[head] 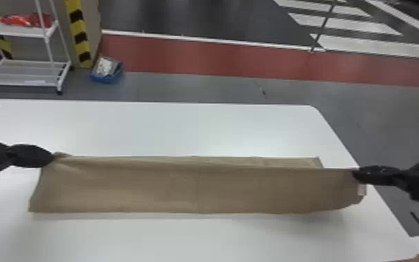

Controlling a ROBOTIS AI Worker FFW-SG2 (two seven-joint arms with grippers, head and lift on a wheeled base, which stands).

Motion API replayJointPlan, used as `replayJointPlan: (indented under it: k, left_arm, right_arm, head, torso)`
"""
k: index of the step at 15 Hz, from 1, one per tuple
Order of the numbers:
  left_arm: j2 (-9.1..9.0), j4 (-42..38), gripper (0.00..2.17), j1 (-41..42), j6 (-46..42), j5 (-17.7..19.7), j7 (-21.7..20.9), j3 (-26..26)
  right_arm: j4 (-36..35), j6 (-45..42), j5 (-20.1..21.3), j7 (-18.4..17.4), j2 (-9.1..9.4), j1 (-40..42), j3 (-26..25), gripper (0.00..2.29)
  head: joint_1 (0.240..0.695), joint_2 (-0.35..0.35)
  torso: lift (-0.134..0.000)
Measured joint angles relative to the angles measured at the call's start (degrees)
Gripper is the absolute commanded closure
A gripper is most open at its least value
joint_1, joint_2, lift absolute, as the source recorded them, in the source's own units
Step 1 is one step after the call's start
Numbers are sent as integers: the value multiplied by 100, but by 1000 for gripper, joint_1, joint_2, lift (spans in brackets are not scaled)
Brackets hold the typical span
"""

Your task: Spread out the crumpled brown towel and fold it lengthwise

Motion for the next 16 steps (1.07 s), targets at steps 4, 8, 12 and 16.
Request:
replayJointPlan:
  k: [4, 8, 12, 16]
  left_arm:
    - [-2, 21, 2034, 19, 11, -23, 45, -3]
    - [-12, 66, 2034, 30, 18, -62, 58, -3]
    - [-8, 146, 2034, 25, 15, -90, 77, -2]
    - [-15, 172, 2034, 21, 14, -106, 131, -4]
  right_arm:
    - [175, 271, 389, 0, -321, -360, 625, 1328]
    - [597, 309, 775, 0, -442, -828, 1113, 1328]
    - [1123, 288, 1158, 0, -425, -1296, 1608, 1328]
    - [1688, 229, 1474, 0, -391, -1779, 2016, 1328]
  head:
    - [695, -189]
    - [695, -180]
    - [695, -165]
    - [695, -155]
  torso:
    - [-124]
    - [-124]
    - [-124]
    - [-124]
